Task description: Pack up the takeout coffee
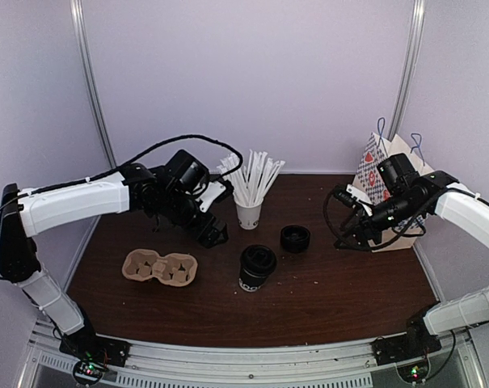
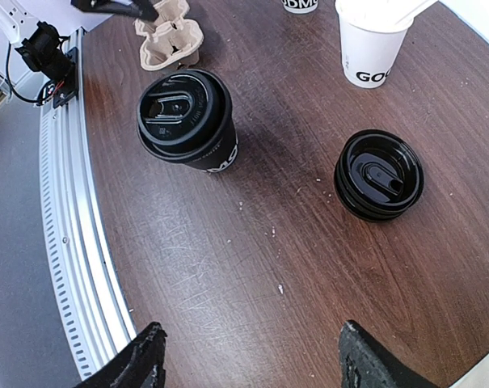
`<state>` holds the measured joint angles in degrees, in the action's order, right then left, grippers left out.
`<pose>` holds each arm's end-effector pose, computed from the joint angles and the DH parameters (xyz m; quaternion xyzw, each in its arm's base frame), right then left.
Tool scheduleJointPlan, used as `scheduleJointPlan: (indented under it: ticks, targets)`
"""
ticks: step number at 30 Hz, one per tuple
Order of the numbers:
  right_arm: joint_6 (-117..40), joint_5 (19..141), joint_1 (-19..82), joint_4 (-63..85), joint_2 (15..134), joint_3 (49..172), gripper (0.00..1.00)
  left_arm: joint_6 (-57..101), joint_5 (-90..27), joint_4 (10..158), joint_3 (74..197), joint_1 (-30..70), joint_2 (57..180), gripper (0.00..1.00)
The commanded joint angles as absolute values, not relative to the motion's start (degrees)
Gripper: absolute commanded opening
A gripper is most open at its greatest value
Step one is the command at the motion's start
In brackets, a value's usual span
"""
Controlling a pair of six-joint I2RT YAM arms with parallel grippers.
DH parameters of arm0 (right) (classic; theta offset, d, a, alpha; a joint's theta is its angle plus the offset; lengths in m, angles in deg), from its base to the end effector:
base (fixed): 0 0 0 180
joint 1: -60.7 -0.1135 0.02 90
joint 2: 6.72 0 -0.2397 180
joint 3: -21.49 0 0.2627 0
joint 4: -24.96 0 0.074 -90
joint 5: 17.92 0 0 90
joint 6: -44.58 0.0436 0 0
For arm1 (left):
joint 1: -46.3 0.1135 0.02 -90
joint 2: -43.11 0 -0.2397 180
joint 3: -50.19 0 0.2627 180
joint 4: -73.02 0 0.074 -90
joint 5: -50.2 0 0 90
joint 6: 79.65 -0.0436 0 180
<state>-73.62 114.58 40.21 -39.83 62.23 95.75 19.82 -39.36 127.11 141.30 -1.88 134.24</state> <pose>0.2233 0.1149 0.2701 -0.4576 0.7799 0.3324 0.2683 0.2374 -0.2658 0.2578 0.3164 0.8972 -0.1517 0.2682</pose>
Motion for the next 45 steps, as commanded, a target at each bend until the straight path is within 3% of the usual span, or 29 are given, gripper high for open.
scheduleJointPlan:
  ticks: [1,7,18,25,32,45]
  targets:
    - [-74.16,114.14,40.58,-39.21,62.02,94.96,0.72,22.21,-31.4,119.24,139.4,-4.46,136.08,0.9]
    - [-74.24,114.0,40.75,-38.96,62.01,94.46,0.73,20.14,-37.2,114.94,139.45,-9.66,135.52,0.93]
    - [-74.49,114.32,41.19,-38.64,62.0,93.86,0.73,20.25,-34.95,118.06,143.35,-12.04,142.93,0.98]
    - [-74.59,114.56,41.28,-38.59,61.77,93.46,0.73,20.54,-34.11,117.04,146.23,-12.89,146.98,0.97]
    - [-74.68,114.53,41.44,-38.3,61.13,92.84,0.73,20.31,-36.19,120.04,147.84,-12.98,148.99,0.9]
    - [-74.68,114.97,41.54,-38.24,60.91,92.7,0.73,20.7,-36.85,118.5,147.65,-13.11,145.0,0.95]
